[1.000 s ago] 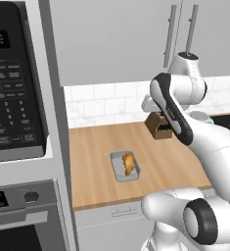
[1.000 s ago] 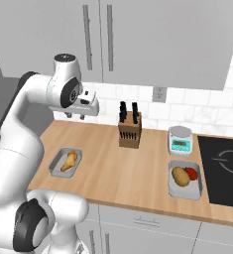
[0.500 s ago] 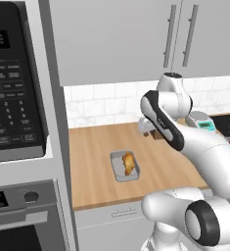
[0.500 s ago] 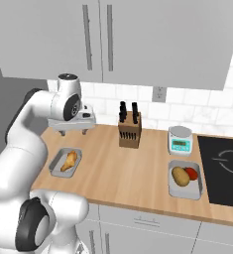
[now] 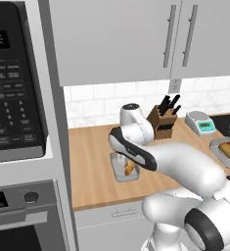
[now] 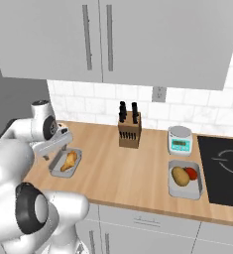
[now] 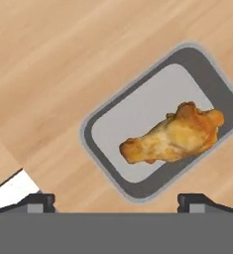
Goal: Take the meat container that has the chicken drumstick and place it on the second highest rack of the freezer. Then take the vegetable container that has the potato and tomato and place it on the highest rack of the freezer.
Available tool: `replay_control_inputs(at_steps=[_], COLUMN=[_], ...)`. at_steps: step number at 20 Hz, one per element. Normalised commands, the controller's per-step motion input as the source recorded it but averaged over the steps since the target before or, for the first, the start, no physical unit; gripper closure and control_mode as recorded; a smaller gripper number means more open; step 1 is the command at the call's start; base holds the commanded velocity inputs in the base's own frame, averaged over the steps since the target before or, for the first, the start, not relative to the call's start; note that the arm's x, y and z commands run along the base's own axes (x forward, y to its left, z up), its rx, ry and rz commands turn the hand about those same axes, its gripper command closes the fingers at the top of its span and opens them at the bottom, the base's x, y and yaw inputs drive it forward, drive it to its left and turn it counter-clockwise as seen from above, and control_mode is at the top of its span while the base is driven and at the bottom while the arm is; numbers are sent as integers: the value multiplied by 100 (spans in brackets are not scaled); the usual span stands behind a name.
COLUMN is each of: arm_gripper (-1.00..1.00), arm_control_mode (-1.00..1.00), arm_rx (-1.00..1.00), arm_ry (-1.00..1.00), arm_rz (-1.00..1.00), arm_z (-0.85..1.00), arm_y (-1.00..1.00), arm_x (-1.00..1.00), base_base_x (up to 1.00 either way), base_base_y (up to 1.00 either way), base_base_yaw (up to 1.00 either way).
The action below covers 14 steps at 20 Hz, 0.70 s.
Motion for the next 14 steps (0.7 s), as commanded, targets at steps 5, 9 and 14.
replay_control_inputs(at_steps=[5,9,14], arm_gripper=[-100,-100,-100], arm_control_mode=[-100,-100,-100], arm_rx=[-28,-6,-3], arm_ry=[1,0,-1], arm_rz=[19,13,11], arm_z=[-86,-42,-31], arm_y=[20,-6,-2], arm_x=[4,29,24], base_base_x=[0,0,0], base_base_y=[0,0,0], base_base_yaw=[0,0,0])
